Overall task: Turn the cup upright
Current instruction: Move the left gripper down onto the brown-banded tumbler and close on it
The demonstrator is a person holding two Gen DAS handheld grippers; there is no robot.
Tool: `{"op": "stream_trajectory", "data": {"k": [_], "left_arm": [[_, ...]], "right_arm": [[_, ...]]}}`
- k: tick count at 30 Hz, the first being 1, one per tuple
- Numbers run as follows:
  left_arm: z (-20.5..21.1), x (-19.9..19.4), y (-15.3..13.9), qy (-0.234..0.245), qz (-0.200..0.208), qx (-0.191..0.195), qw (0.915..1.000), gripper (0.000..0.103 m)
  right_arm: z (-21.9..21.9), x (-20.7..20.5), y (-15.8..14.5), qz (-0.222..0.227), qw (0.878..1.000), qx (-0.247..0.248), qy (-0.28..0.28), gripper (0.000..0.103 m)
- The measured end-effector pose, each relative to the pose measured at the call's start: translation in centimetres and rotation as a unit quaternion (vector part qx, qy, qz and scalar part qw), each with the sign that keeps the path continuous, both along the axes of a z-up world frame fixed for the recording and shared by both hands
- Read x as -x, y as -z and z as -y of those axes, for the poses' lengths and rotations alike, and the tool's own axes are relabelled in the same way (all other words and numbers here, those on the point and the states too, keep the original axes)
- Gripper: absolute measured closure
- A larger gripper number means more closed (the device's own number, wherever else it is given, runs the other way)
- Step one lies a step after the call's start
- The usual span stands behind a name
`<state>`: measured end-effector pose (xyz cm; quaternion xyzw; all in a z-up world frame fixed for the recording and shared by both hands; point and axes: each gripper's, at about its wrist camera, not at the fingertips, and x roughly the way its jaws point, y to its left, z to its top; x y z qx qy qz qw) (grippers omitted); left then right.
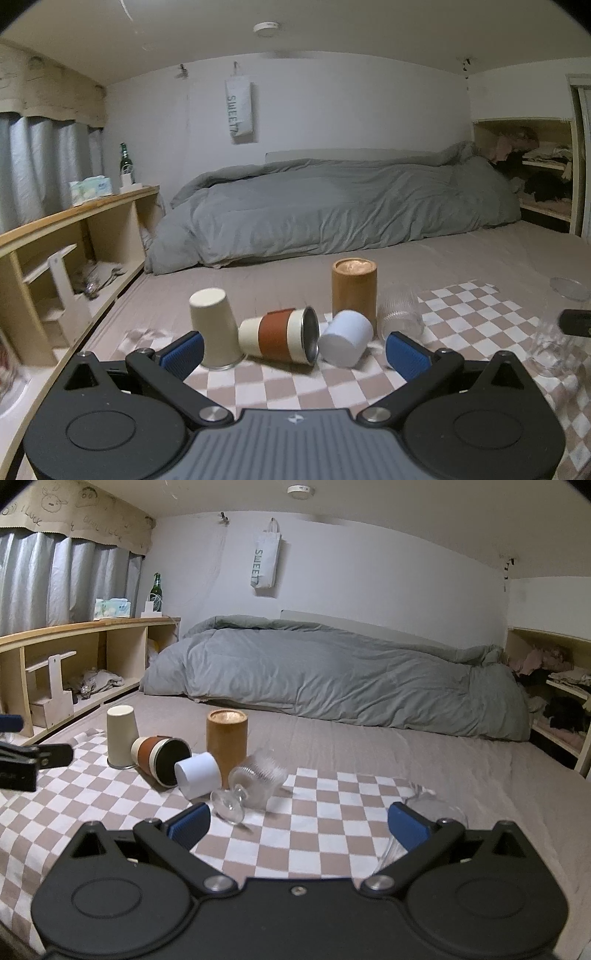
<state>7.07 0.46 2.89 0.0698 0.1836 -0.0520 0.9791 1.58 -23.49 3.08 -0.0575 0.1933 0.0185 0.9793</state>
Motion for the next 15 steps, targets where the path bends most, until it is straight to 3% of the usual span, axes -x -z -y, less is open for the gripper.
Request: {"op": "stream_trajectory", "data": {"k": [10, 15], "left_arm": [[-1.5, -8.7, 1.0, -0.016, -0.006, 0.027, 0.9995, 0.001], [-2.4, -12.9, 2.7, -0.035, -0.055, 0.081, 0.9946, 0.001]], "right_arm": [[0.3, -1.8, -0.7, -0.003, 1.0, 0.005, -0.021, 0.0], [0.4, -2.9, -0.8, -0.011, 0.999, 0.014, -0.035, 0.0]]}}
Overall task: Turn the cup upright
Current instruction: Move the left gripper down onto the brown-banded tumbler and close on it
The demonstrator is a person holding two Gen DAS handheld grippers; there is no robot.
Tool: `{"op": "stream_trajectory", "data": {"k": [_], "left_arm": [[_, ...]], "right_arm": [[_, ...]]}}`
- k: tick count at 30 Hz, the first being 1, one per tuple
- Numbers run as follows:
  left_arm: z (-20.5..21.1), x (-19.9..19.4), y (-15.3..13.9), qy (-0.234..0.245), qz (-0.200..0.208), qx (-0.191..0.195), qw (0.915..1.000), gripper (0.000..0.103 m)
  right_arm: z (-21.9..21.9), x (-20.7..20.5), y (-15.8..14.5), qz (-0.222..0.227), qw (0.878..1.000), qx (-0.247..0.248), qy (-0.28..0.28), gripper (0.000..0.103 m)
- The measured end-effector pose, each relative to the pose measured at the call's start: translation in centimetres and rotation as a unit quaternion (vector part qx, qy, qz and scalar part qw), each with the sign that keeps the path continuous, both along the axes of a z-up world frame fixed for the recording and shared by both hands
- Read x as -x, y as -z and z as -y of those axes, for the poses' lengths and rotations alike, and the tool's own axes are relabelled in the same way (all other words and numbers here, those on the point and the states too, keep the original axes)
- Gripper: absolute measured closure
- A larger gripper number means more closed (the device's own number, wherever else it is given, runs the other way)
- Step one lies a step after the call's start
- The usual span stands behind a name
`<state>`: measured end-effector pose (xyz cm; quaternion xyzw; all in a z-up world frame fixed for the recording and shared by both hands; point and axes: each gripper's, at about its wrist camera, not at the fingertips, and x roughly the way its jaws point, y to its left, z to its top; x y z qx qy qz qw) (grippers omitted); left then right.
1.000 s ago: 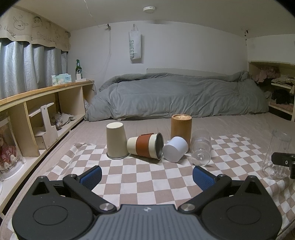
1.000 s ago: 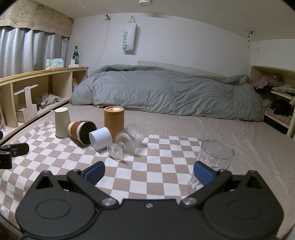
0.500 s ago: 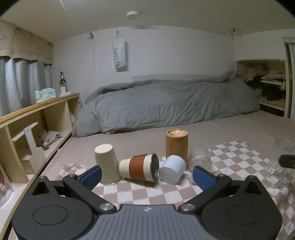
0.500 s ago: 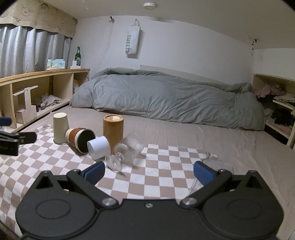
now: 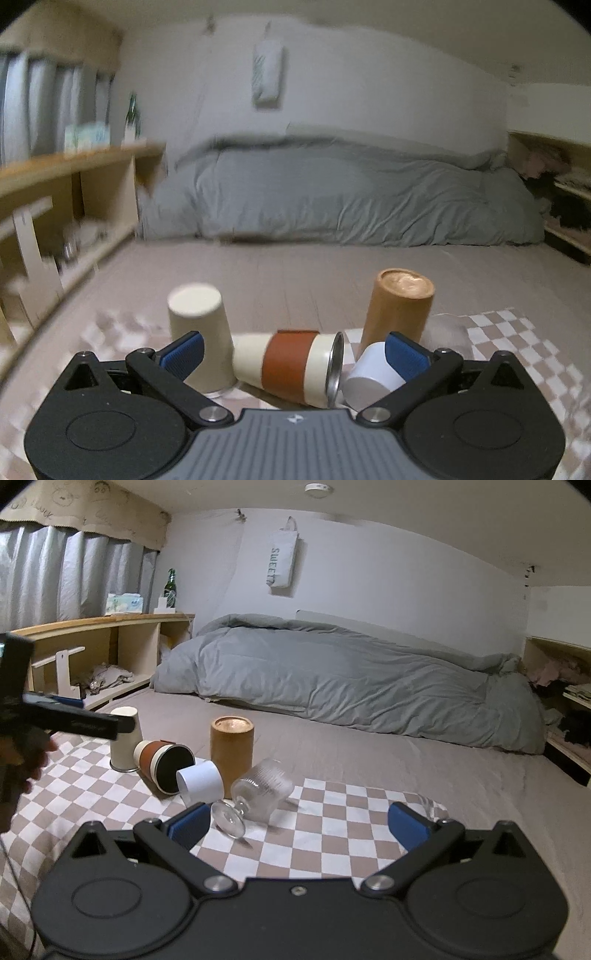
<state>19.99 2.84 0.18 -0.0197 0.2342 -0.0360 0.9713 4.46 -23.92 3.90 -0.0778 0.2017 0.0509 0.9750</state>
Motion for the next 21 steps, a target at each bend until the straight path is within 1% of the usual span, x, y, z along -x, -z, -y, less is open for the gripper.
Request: {"op": "stream_trajectory", "data": {"k": [2, 5, 9, 11, 13, 14, 16, 19, 21], "left_arm": [[-0.2, -1.6, 0.5, -0.021, -0.022, 0.028, 0.9991, 0.001], [-0.1, -3.8, 1.1, -0.054, -0.048, 0.068, 0.995, 0.001], [0.1, -5.8, 1.8, -0.095, -0.073, 0.125, 0.9848, 0.002], [0.2, -6.6, 2.3, -0.115, -0.086, 0.151, 0.9781, 0.005], [0.1, -7.5, 2.8, -0.142, -0.107, 0.175, 0.9685, 0.007], [0.1, -7.9, 3.1, -0.156, -0.117, 0.19, 0.9624, 0.007], [-0.1, -8.4, 3.8, -0.184, -0.135, 0.219, 0.9485, 0.007], [-0.5, -9.2, 4.7, -0.227, -0.161, 0.252, 0.9268, 0.007], [-1.0, -9.7, 5.3, -0.235, -0.167, 0.284, 0.9144, 0.007]], "right_arm": [[0.1, -0.5, 0.0, -0.006, 1.0, 0.003, -0.005, 0.0], [0.2, -1.1, 0.3, -0.014, 1.0, 0.007, -0.013, 0.0], [0.5, -1.5, 1.1, -0.023, 1.0, 0.0, -0.018, 0.0], [0.7, -1.6, 1.5, -0.03, 0.999, -0.004, -0.021, 0.0], [0.7, -1.7, 1.8, -0.034, 0.999, -0.004, -0.022, 0.0], [0.8, -1.7, 1.9, -0.035, 0.999, -0.004, -0.021, 0.0], [0.9, -1.8, 2.1, -0.036, 0.999, -0.005, -0.019, 0.0], [1.0, -1.9, 2.1, -0.038, 0.999, -0.005, -0.015, 0.0], [1.0, -2.0, 2.2, -0.041, 0.999, -0.006, -0.014, 0.0]]}}
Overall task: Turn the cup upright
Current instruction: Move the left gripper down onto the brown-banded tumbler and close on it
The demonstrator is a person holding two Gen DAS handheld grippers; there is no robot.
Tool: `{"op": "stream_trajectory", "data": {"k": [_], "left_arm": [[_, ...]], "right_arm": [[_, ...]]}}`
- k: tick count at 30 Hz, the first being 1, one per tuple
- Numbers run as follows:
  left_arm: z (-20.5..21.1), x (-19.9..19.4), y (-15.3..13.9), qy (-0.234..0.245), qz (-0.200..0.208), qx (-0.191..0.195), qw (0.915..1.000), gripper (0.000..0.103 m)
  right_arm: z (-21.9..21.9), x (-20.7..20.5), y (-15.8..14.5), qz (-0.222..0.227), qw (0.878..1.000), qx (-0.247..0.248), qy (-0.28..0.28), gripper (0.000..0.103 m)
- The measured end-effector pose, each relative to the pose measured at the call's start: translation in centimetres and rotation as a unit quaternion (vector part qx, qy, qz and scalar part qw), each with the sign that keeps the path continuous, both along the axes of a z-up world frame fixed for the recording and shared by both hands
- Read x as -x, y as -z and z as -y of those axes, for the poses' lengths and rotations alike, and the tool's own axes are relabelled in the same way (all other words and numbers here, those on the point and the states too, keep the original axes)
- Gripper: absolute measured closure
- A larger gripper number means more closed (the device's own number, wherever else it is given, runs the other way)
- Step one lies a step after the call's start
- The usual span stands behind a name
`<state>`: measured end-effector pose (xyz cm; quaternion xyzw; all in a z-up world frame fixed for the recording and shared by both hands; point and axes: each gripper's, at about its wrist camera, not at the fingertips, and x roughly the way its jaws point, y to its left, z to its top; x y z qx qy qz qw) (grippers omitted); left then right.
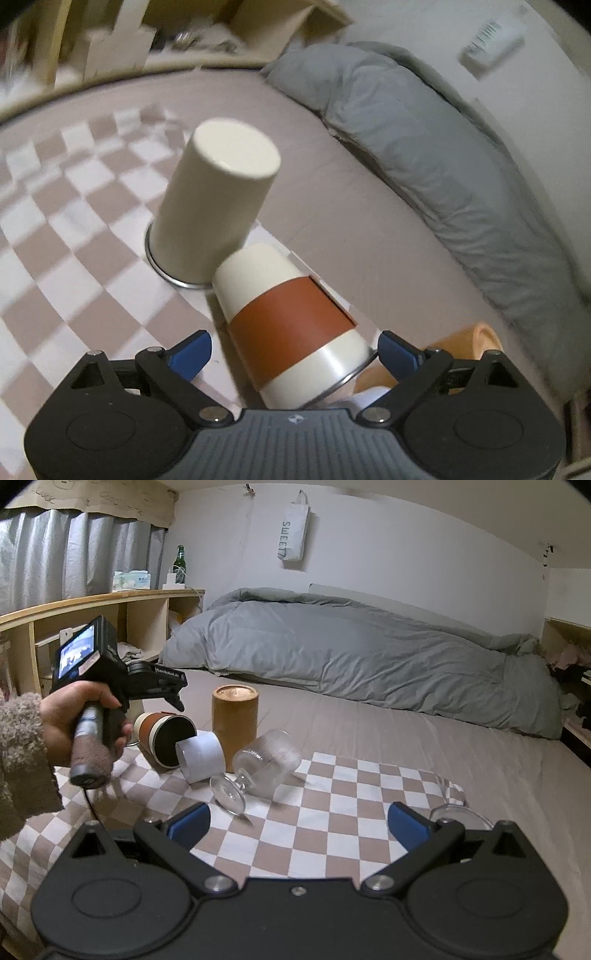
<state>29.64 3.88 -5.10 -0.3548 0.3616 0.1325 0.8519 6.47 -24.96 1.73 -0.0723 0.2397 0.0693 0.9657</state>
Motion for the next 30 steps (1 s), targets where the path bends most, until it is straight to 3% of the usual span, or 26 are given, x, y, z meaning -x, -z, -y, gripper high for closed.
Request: {"op": "stream_trajectory", "data": {"k": [4, 8, 12, 15, 17, 19, 21, 28, 30], "left_arm": [[-0.7, -0.2, 0.5, 0.0, 0.012, 0.047, 0.9988, 0.018], [-0.3, 0.9, 0.0, 0.021, 0.026, 0.016, 0.9993, 0.025], [-0.8, 2.3, -0.5, 0.034, 0.034, 0.017, 0.9987, 0.035], [-1.2, 3.1, -1.1, 0.049, 0.045, 0.008, 0.9977, 0.05], [-1.4, 3.7, -1.4, 0.065, 0.053, 0.007, 0.9964, 0.066], [-1.7, 4.0, -1.6, 0.073, 0.049, 0.015, 0.9959, 0.069], [-1.9, 3.6, -1.3, 0.08, 0.033, 0.036, 0.9956, 0.066], [-2.8, 3.2, 0.1, 0.026, 0.019, 0.086, 0.9958, 0.022], [-3.3, 2.9, 0.3, 0.006, 0.02, 0.103, 0.9945, 0.017]], "right_arm": [[0.0, -0.2, 0.1, -0.003, 1.0, 0.0, 0.0, 0.0], [0.0, 0.0, 0.1, 0.0, 1.0, 0.004, -0.001, 0.0], [0.2, 0.1, 0.3, 0.001, 1.0, 0.007, 0.001, 0.0], [0.4, 0.3, 0.2, 0.003, 1.0, 0.004, 0.004, 0.0], [0.3, 0.5, 0.2, 0.005, 1.0, 0.004, 0.003, 0.0], [0.1, 0.7, 0.1, 0.008, 1.0, 0.003, 0.001, 0.0], [-0.2, 1.0, -0.1, 0.012, 1.0, 0.004, -0.003, 0.0], [-1.0, 1.6, -0.4, 0.027, 1.0, 0.013, -0.011, 0.0], [-1.1, 1.7, -0.3, 0.03, 0.999, 0.021, -0.01, 0.0]]}}
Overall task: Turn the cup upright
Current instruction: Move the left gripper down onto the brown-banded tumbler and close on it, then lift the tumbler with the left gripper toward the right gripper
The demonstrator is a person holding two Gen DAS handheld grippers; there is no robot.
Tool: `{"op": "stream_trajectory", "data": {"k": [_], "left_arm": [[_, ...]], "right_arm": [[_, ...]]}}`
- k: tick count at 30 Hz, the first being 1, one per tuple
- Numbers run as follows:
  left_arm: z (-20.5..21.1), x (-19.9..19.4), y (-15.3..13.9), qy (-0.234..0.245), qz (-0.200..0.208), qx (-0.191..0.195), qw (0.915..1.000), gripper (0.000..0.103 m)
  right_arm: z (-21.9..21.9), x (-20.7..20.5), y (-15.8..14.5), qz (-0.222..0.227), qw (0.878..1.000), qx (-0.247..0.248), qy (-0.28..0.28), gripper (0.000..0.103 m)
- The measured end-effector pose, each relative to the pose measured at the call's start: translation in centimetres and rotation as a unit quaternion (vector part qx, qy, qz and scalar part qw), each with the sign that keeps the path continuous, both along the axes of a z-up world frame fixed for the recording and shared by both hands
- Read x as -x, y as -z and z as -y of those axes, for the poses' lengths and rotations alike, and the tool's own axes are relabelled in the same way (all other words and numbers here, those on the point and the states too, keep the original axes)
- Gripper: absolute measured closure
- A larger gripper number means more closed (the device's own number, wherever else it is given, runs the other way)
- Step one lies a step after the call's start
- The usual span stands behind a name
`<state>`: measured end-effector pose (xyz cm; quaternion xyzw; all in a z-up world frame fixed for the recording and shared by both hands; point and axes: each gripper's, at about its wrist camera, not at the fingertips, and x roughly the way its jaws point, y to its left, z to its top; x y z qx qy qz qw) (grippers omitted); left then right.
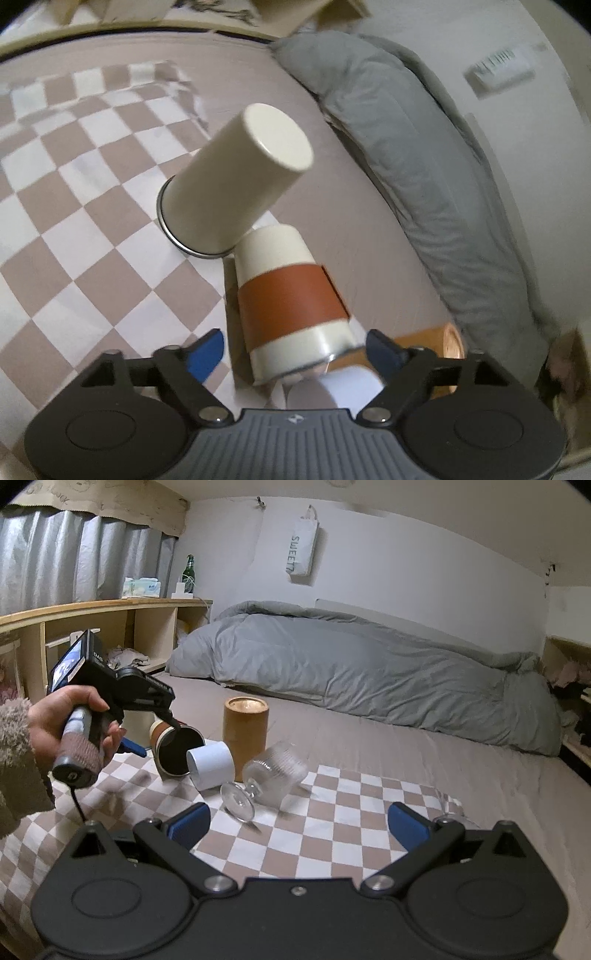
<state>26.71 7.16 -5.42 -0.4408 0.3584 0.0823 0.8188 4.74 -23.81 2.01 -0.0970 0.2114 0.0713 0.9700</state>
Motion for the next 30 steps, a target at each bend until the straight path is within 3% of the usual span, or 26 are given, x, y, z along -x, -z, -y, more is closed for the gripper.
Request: {"op": "stream_trajectory", "data": {"k": [2, 11, 15, 16, 30], "left_arm": [[-0.2, -0.5, 0.0, -0.014, -0.001, 0.009, 0.9999, 0.011], [0.2, -3.9, 1.5, -0.057, -0.063, 0.062, 0.9945, 0.011], [0.9, -4.9, 1.5, -0.052, -0.089, 0.043, 0.9938, 0.015], [1.2, -5.0, 1.6, -0.042, -0.09, 0.031, 0.9946, 0.024], [1.0, -2.2, 1.4, 0.013, -0.082, -0.004, 0.9965, 0.025]], "right_arm": [[-0.1, -0.1, 0.2, -0.001, 1.0, 0.005, 0.001, 0.0], [0.3, -1.2, 0.8, -0.021, 1.0, 0.007, 0.0, 0.0], [0.8, -1.7, 0.8, -0.026, 1.0, -0.003, 0.007, 0.0], [0.9, -1.7, 0.8, -0.026, 1.0, -0.004, 0.008, 0.0], [1.6, -1.1, 0.6, -0.022, 1.0, -0.008, 0.012, 0.0]]}}
